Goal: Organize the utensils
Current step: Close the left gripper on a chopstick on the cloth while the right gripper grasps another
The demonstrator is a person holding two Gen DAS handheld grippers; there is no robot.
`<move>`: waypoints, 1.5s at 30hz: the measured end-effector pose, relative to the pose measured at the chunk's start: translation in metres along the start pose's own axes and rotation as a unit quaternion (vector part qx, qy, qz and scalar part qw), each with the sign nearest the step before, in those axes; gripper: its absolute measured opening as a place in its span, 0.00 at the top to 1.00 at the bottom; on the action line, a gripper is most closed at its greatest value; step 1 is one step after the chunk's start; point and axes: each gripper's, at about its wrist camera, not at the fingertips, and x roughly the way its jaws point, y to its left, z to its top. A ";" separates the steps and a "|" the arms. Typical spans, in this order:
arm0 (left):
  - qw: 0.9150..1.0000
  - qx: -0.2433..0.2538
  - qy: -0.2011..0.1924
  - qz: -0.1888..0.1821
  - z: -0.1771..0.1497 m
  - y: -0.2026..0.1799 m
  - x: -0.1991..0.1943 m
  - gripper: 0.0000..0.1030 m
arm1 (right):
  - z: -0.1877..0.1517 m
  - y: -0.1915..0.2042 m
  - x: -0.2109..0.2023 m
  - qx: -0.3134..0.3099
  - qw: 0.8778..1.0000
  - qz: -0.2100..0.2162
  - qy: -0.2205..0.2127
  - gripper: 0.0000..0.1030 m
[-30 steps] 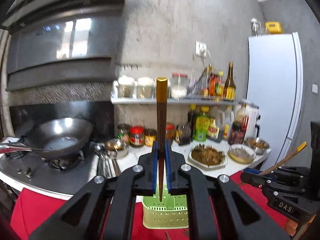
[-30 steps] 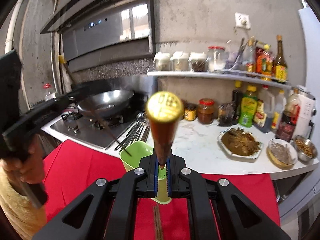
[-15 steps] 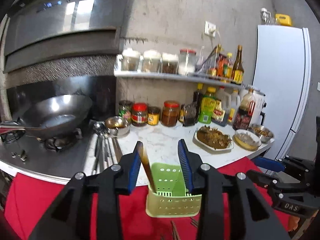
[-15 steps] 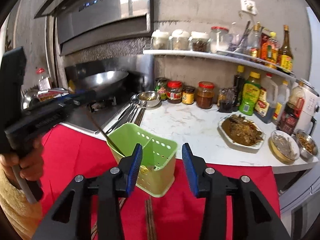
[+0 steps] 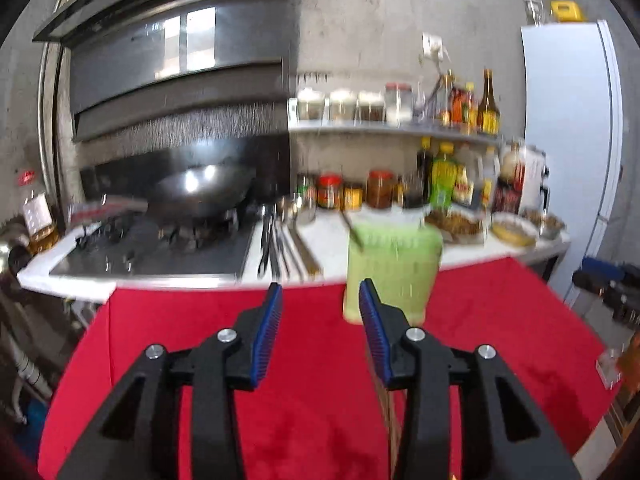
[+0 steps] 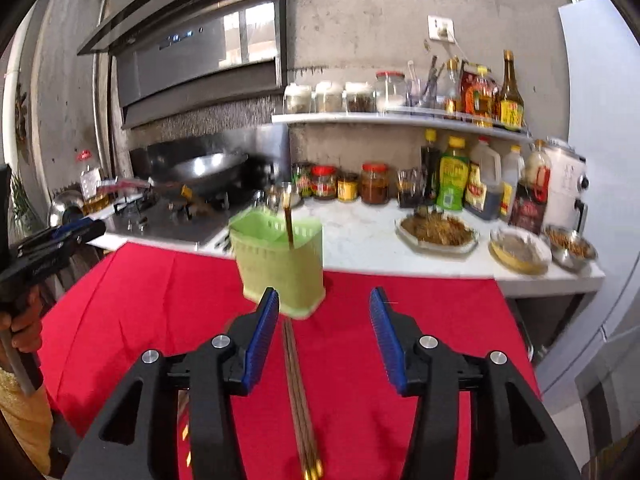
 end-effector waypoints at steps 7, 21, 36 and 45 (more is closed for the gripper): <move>0.997 -0.008 0.072 -0.011 -0.080 -0.004 0.004 0.62 | -0.062 0.006 0.001 0.001 0.999 0.002 0.042 0.52; 0.978 0.008 0.168 -0.125 -0.140 -0.036 0.035 0.68 | -0.102 0.005 0.026 0.016 0.997 0.003 0.075 0.52; 0.975 0.017 0.190 -0.117 -0.152 -0.046 0.050 0.93 | -0.113 -0.006 0.044 0.038 0.995 0.007 0.089 0.65; 0.992 0.024 0.102 -0.066 -0.140 -0.034 0.019 0.93 | -0.113 -0.005 0.047 0.036 0.995 0.003 0.093 0.65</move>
